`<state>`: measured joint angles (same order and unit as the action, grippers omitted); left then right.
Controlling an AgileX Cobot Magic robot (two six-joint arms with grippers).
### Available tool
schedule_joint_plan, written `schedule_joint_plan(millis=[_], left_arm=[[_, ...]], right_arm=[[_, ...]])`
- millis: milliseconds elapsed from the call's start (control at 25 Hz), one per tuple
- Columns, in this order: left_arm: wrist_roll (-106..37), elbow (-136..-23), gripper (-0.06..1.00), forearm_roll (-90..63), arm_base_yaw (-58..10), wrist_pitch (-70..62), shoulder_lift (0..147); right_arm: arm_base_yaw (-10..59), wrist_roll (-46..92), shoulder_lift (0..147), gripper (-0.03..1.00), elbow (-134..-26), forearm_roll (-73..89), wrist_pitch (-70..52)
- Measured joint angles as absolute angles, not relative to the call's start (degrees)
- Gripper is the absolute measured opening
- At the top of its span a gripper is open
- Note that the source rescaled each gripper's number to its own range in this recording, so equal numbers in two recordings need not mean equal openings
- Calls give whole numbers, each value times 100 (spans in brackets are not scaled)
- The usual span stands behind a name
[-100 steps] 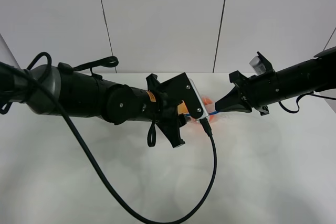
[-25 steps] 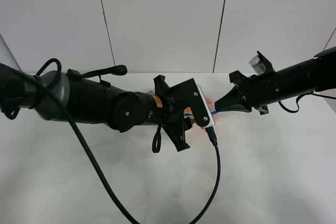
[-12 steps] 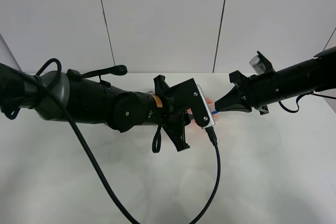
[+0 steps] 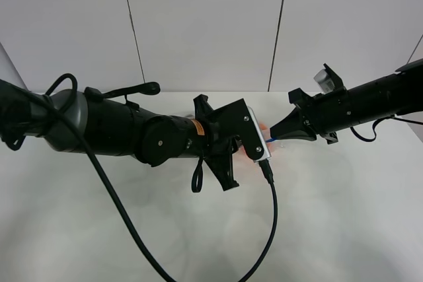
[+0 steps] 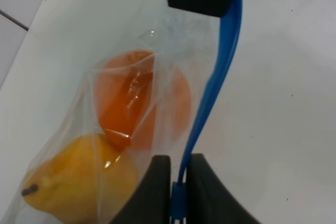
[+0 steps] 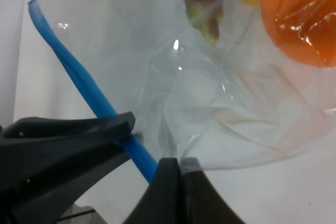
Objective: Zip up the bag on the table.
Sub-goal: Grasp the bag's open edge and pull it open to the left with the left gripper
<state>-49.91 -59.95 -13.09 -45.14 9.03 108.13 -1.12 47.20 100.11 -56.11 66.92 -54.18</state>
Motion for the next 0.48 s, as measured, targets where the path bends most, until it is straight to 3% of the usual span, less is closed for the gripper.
schedule_joint_plan(millis=[480], left_arm=[[-5471, -5769, 1, -1309, -4514, 921, 10813]], right_arm=[[-106, 4726, 10011, 0, -5611, 6697, -5418]])
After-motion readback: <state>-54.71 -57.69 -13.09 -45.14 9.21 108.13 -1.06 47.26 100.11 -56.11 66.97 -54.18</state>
